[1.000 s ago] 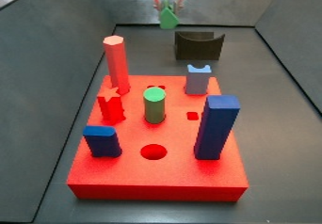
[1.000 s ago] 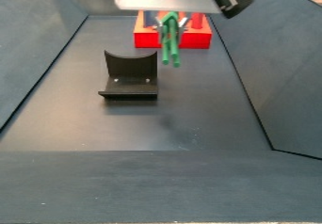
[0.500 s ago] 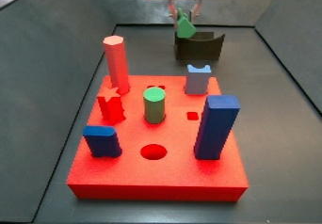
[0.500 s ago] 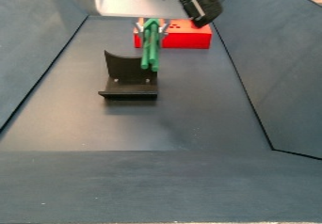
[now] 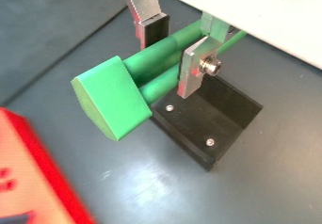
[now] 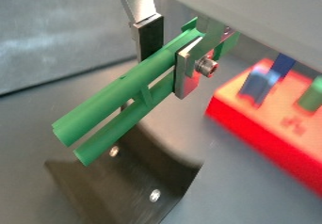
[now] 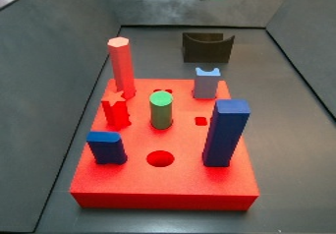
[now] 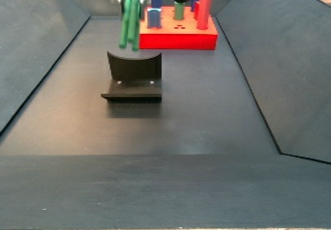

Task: Pick up the 3 prong object. Move up. Rotate the 3 prong object. Place the 3 prong object on the fixture. Regrasp the 3 prong object. Move to above the board. Insert the 3 prong object.
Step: Place the 3 prong object on the fixture.

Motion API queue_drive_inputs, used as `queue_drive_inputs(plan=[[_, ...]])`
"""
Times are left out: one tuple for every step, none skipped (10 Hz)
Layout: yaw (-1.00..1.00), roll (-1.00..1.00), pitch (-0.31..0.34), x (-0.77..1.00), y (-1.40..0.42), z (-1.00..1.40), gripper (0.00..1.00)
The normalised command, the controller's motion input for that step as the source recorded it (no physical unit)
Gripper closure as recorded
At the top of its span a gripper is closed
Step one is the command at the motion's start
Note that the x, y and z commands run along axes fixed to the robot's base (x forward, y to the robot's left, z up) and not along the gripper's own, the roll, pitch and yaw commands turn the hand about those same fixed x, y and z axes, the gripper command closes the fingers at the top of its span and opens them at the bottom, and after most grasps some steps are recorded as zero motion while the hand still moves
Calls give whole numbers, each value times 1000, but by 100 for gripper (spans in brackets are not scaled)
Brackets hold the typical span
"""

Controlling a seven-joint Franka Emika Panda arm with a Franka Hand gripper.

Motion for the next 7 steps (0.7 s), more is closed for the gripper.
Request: queue_drive_inputs(plan=[[-64,-1000,22,27,64,257,100],[-73,-1000,22,34,50,75,100],[-80,-876,37,55,43,-2,100],[-74,-692,53,72,44,-11,100],[-72,-448,69,84,48,-18,100],[-71,-303,62,76,38,-8,100],[-72,-245,53,68,29,-1,100]])
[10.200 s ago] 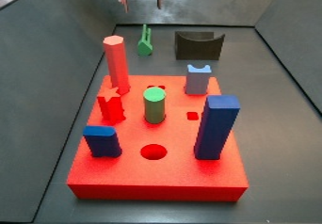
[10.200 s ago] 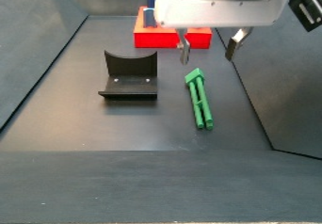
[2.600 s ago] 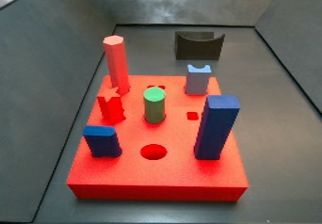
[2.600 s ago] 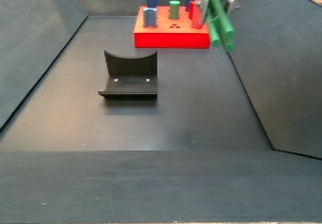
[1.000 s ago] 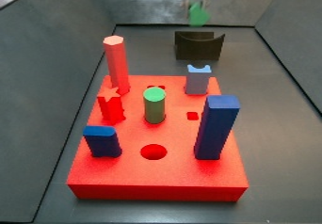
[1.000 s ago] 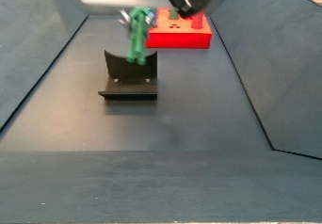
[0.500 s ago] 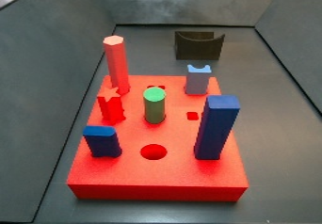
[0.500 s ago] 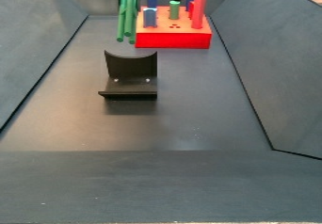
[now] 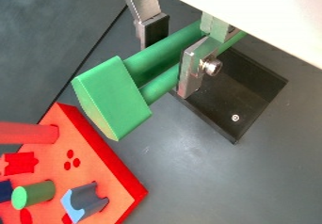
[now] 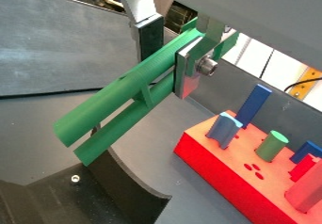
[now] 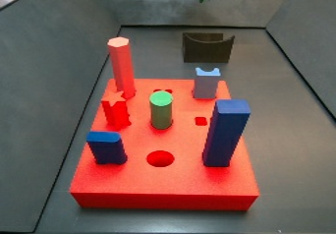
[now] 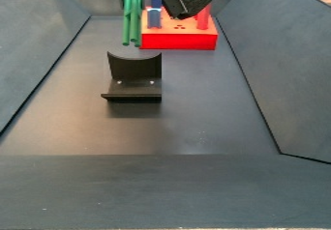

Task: Pick up the 3 prong object. Move up. Rotate the 3 prong object. Place the 3 prong object on the fixture. Regrasp the 3 prong object. Move to above the board. Insert the 3 prong object.
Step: Place the 3 prong object on the fixture.

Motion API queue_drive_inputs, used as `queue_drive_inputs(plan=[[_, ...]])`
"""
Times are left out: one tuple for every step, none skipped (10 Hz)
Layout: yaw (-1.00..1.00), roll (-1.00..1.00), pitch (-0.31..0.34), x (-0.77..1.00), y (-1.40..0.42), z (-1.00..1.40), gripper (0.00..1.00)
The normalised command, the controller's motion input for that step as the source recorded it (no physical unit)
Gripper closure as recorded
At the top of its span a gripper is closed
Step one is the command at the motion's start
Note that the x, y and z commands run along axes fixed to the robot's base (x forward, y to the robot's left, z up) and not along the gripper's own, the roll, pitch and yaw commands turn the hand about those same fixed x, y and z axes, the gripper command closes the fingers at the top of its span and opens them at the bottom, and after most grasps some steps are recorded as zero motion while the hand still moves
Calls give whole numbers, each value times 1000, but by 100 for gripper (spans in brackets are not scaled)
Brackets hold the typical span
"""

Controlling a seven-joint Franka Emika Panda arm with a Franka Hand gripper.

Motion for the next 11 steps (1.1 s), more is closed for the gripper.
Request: queue_drive_inputs(plan=[[-5,-1000,211,124,133,-1000,100],[-35,-1000,213,131,141,-1000,100],[-84,-981,249,144,137,-1000,100],[-108,-878,243,152,136,-1000,100],[-160,-661,200,159,138,-1000,100],[-197,-432,145,167,142,-1000,100],[-209,-275,109,180,137,-1000,100],[-208,-199,62,185,130,-1000,100],[-199,-171,22,155,113,-831,100],[-176,-151,-17,119,96,-565,100],[-157,-115,-47,93,150,-453,100]])
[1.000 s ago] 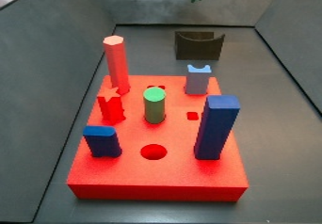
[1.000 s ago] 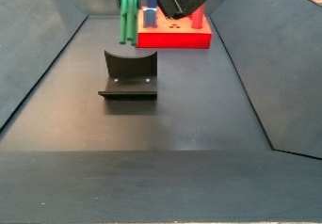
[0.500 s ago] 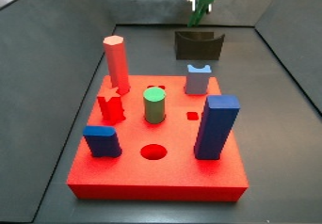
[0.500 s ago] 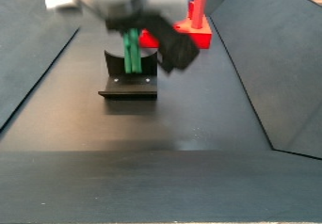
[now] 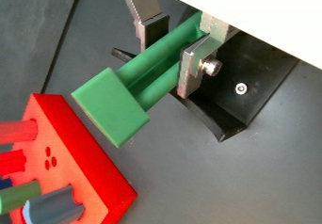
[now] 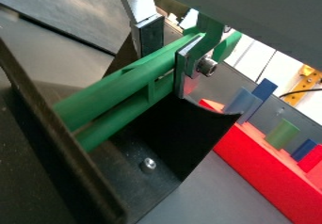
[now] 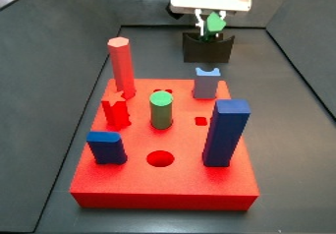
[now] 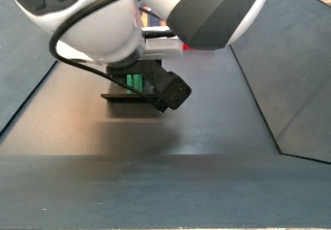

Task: Pick up the 3 prong object. Move up. Rotate the 3 prong object. Place the 3 prong object on the fixture. Regrasp the 3 prong object. Move to above the board. Insert the 3 prong object.
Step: Place the 3 prong object on the fixture, then regrasp the 3 prong object.

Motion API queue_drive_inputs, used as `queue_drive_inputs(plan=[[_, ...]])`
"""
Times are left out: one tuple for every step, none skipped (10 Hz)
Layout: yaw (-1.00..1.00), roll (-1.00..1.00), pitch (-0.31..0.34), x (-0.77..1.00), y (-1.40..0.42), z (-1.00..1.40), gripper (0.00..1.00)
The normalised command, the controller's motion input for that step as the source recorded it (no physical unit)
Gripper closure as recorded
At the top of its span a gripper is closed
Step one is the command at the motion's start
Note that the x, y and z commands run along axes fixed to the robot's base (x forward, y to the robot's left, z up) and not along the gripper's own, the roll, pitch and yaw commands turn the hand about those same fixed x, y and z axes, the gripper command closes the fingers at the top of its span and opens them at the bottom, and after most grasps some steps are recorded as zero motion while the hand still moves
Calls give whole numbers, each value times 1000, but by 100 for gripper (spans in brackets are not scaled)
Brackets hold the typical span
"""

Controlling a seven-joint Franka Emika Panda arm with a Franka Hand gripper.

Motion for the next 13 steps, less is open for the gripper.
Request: queue_drive_inputs(plan=[[-127,-103,-66,86,178,-388,100],[-97,-101,-72,81,184,-359,100],[-68,-100,-72,76,187,-357,100],[-51,-101,-71,73,185,-359,100],[0,0,0,0,-500,-167,100],[0,0,0,0,0,0,0],[-15,89,-31,0,0,1000,0],[-13,91,-28,0,-8,1000,0],[6,98,-21,-21,3,1000,0],[19,88,-8,-31,4,1000,0],[28,79,23,-34,2,1000,0],[29,66,48,-33,6,937,0],[23,61,63,-29,8,818,0]])
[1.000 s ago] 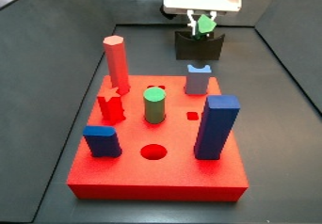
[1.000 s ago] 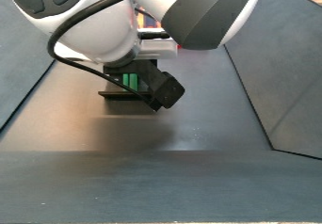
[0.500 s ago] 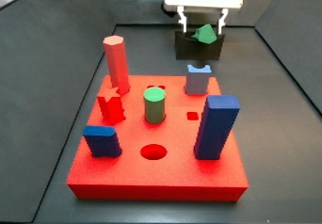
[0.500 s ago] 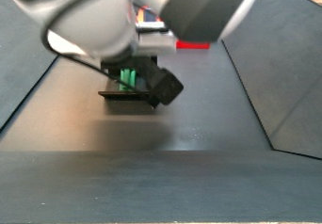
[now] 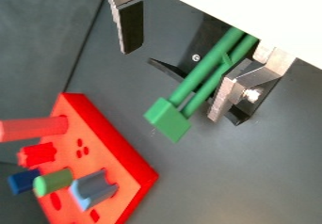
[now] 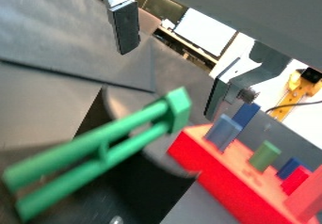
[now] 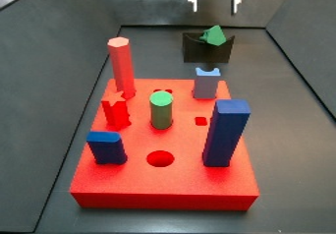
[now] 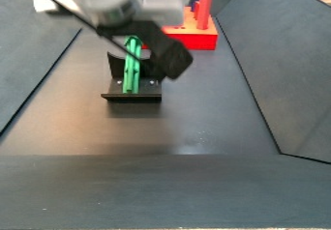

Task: Pick up the 3 prong object. Move up. Rotate the 3 prong object. Place the 3 prong object on the fixture. Regrasp the 3 prong object. Move to above the board. Insert the 3 prong object.
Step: Regrasp the 3 prong object.

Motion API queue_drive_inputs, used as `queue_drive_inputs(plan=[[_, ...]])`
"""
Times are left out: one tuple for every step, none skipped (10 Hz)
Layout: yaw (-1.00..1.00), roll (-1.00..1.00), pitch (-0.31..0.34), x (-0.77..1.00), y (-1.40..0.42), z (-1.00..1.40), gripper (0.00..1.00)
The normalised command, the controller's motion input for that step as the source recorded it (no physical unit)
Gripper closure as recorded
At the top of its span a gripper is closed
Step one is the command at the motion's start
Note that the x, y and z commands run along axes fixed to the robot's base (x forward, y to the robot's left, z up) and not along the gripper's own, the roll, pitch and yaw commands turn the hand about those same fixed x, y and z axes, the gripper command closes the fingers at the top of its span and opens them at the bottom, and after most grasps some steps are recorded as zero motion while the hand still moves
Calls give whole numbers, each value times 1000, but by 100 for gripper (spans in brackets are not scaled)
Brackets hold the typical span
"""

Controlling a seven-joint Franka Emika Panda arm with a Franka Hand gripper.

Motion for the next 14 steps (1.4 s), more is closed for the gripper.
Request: queue_drive_inputs(plan=[[7,55,85,-25,6,503,0],[-1,51,90,-24,8,379,0],[18,1000,62,-4,-1000,985,0],[17,1000,60,1,-1000,894,0],[16,1000,50,-34,-1000,856,0],[16,1000,45,-60,-1000,819,0],[15,1000,38,-64,-724,474,0],[15,1000,38,-50,-597,319,0],[15,1000,37,-12,-334,78,0],[15,1000,37,-3,-193,52,0],[16,1000,36,-14,-13,50,0],[16,1000,34,-13,-1,33,0],[17,1000,31,-5,-5,18,0],[18,1000,29,-1,-13,16,0]])
